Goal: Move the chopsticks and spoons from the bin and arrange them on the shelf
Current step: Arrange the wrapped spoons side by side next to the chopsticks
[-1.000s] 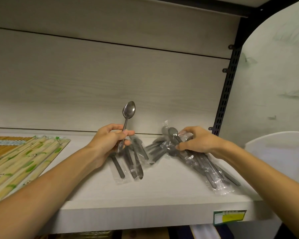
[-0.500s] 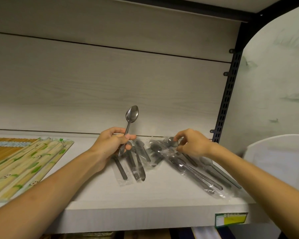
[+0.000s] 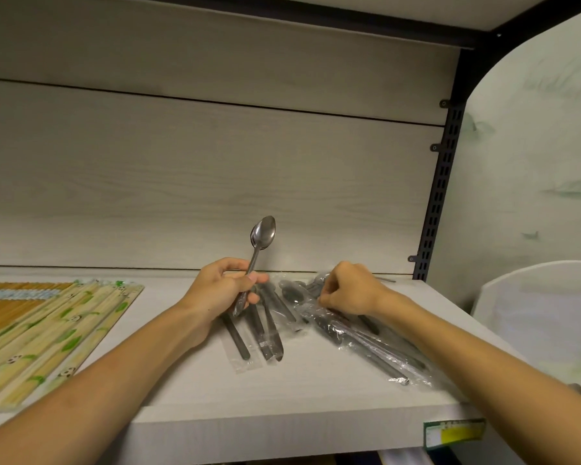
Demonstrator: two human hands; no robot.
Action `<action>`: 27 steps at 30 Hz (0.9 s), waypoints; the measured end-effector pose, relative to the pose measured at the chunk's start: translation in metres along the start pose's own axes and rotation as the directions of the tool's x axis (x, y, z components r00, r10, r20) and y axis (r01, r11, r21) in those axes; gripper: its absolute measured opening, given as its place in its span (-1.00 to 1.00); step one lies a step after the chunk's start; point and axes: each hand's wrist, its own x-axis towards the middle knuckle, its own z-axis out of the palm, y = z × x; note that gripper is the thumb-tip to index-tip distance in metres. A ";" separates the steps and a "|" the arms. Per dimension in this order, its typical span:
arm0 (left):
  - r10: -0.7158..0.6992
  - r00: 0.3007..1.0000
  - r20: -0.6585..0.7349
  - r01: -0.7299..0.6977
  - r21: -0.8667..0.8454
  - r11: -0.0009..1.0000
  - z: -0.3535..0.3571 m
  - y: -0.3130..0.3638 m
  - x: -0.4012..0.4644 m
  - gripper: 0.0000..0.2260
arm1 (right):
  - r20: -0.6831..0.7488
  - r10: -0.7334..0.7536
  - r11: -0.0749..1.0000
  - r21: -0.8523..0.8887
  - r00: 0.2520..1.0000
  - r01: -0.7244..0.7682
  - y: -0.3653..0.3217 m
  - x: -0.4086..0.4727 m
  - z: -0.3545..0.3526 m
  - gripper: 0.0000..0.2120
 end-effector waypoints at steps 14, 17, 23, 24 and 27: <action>0.015 1.000 0.025 -0.013 -0.062 0.998 0.001 0.004 -0.005 -0.77 | 0.080 0.070 0.950 0.300 0.994 -0.091 0.000 0.011 -0.004 -0.87; 0.007 0.999 0.035 -0.004 -0.071 0.997 0.001 0.005 -0.006 -0.74 | -0.033 0.133 0.912 0.396 0.991 -0.109 0.003 0.012 -0.010 -0.86; 0.000 0.999 0.039 0.003 -0.065 0.998 0.003 0.005 -0.006 -0.72 | -0.211 0.172 0.915 0.396 0.962 -0.077 0.003 0.010 -0.005 -0.88; 0.000 0.999 0.041 0.003 -0.060 0.998 0.003 0.004 -0.006 -0.72 | -0.237 0.168 0.924 0.376 0.957 -0.069 0.003 0.010 -0.005 -0.88; 0.002 0.999 0.045 0.000 -0.054 0.999 0.004 0.005 -0.008 -0.75 | -0.234 0.148 0.930 0.364 0.961 -0.055 0.003 0.010 -0.005 -0.86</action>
